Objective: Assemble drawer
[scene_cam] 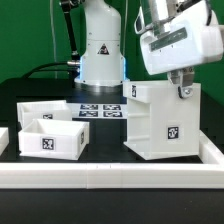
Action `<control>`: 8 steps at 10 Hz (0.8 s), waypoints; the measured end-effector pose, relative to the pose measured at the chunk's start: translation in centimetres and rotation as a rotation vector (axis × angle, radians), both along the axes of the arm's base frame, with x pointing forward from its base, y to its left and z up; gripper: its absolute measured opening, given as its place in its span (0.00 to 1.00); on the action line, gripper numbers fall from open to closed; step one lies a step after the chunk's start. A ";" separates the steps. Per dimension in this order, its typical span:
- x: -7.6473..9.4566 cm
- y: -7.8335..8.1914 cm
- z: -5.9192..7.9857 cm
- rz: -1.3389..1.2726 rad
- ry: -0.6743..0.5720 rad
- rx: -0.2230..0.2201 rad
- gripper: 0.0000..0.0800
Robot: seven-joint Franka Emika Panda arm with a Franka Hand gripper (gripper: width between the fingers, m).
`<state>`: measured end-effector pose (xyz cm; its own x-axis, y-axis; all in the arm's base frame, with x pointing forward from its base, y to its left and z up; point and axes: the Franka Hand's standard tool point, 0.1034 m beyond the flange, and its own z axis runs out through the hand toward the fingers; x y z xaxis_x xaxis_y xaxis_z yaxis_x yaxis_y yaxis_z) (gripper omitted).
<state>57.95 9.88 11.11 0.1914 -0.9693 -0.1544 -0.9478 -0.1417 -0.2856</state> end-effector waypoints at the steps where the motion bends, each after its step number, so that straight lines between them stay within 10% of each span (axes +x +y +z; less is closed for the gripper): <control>1: 0.3 -0.2 0.0 -0.028 0.002 0.011 0.06; 8: 3.8 0.7 0.1 -0.003 -0.016 0.029 0.06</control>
Offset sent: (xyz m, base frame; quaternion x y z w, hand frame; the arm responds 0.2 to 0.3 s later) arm 0.0272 -0.0033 -0.0061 -0.0281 0.0241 -0.0628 0.9973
